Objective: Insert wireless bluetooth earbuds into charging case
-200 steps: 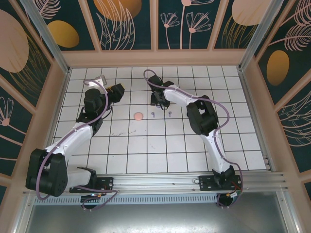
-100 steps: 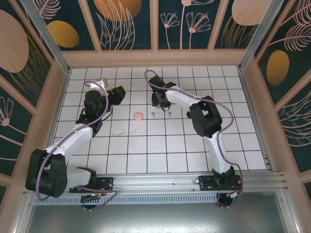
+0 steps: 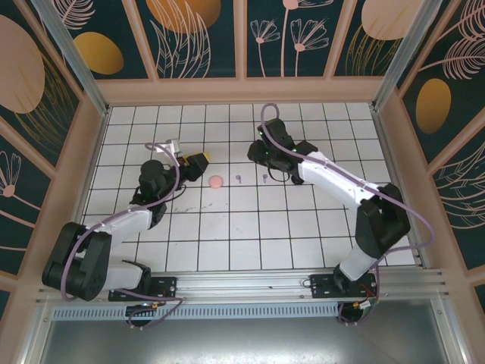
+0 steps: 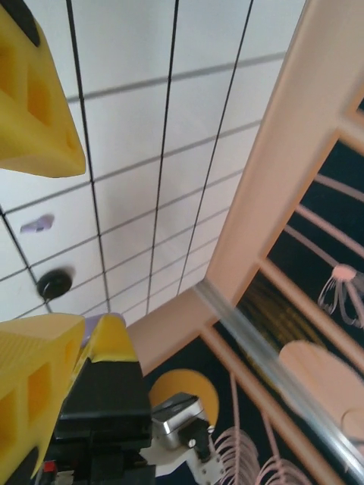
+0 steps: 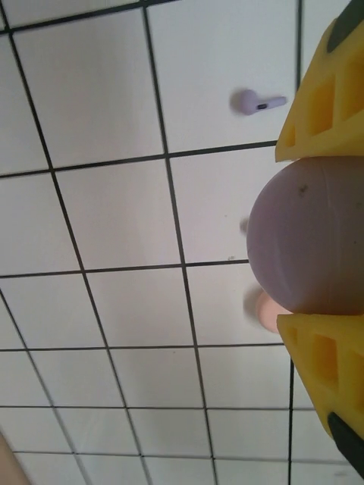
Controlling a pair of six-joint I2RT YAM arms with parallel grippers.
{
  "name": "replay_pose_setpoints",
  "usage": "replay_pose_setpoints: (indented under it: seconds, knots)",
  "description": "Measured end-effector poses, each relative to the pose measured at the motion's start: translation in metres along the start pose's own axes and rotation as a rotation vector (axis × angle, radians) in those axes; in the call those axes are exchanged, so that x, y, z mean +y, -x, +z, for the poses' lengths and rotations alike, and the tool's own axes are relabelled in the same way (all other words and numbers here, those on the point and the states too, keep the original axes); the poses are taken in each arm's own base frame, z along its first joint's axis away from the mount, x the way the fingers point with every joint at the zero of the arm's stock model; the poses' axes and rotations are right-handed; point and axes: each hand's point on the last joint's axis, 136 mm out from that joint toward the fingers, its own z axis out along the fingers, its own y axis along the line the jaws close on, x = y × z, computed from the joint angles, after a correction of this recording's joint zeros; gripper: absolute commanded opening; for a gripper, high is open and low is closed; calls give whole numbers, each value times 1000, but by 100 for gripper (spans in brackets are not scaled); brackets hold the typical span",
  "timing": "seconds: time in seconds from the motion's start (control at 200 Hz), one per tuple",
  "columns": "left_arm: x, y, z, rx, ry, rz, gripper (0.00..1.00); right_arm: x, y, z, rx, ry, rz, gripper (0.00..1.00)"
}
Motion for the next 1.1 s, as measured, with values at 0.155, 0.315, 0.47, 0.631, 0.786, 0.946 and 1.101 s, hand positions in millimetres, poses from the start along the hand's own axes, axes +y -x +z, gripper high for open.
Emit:
replay_pose_setpoints:
  seconds: [0.155,0.315,0.47,0.631,0.786,0.946,1.101]
  knots:
    - [-29,-23,16,24,-123,8,51,-9,-5,-20,-36,40,133,32]
    - [-40,-49,25,20,-211,-32,50,-12,-5,-36,-71,99,291,32]
    - [-44,-69,33,23,-269,-74,49,-13,-6,-36,-79,128,415,32]
    - [-48,-91,45,60,-300,-107,48,-10,-4,-36,-80,148,493,31]
    - [-54,-103,57,84,-326,-125,47,-6,-2,-35,-83,167,523,31]
    - [-64,-108,67,91,-358,-126,46,-7,-6,-25,-62,156,538,30]
    - [-69,-107,74,86,-376,-126,45,-9,-12,-17,-42,141,536,29]
